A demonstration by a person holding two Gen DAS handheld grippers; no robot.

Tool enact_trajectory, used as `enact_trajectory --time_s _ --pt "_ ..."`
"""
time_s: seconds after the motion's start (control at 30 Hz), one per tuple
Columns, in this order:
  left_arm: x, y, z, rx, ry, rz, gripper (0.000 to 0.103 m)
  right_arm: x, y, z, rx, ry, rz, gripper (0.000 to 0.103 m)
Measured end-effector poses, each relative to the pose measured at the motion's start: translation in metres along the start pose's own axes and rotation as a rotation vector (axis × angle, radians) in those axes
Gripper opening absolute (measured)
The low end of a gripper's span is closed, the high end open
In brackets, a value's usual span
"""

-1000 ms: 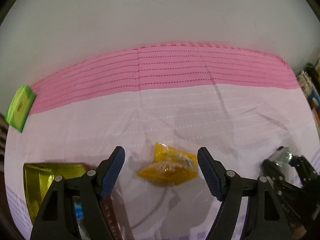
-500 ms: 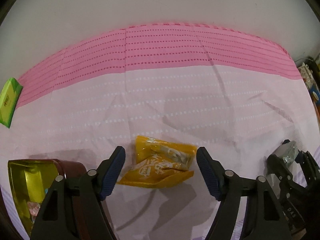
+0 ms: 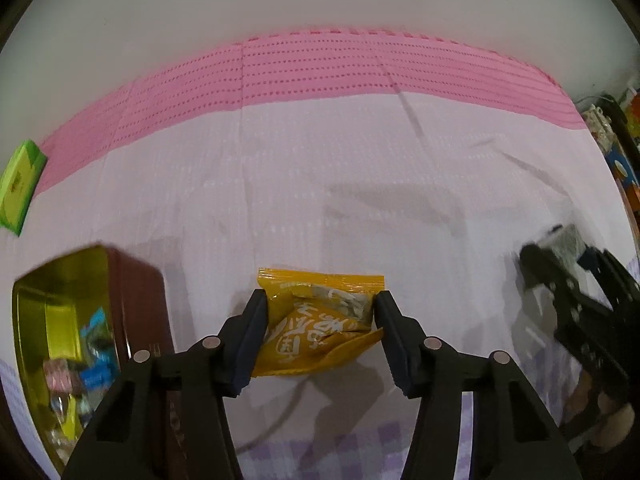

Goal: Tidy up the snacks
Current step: 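Carry the yellow snack bag into the gold tin and open the left tool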

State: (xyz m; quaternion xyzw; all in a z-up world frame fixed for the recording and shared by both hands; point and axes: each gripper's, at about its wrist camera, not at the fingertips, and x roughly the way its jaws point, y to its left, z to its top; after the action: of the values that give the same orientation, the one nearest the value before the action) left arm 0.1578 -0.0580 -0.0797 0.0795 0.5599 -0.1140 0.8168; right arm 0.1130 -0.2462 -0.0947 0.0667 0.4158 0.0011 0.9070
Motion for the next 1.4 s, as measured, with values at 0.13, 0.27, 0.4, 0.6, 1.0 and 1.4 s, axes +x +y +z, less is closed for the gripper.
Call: enact_trajectory --time_s 0.13,0.27,0.4,0.6,1.0,1.4 --pt "-0.006 0.001 -0.015 -0.007 0.007 -0.009 0.054 0.000 0.000 0.000 -0.001 0.000 -0.001 0.059" --pt "-0.014 0.001 -0.029 -0.010 0.011 -0.018 0.053 0.000 -0.001 0.000 -0.002 0.000 -0.002 0.059" --pt "-0.024 0.000 -0.039 0.001 -0.003 -0.016 0.053 0.000 0.000 0.000 -0.005 0.001 -0.006 0.059" --pt "-0.042 -0.003 -0.045 0.007 -0.045 0.000 0.053 0.000 0.002 0.001 -0.011 0.003 -0.014 0.059" --pt "-0.079 0.008 -0.054 -0.025 -0.098 -0.001 0.053 0.003 0.004 0.001 -0.021 0.007 -0.028 0.059" --pt "-0.114 0.059 -0.056 -0.123 -0.166 0.069 0.053 0.005 0.005 0.001 -0.028 0.008 -0.038 0.059"
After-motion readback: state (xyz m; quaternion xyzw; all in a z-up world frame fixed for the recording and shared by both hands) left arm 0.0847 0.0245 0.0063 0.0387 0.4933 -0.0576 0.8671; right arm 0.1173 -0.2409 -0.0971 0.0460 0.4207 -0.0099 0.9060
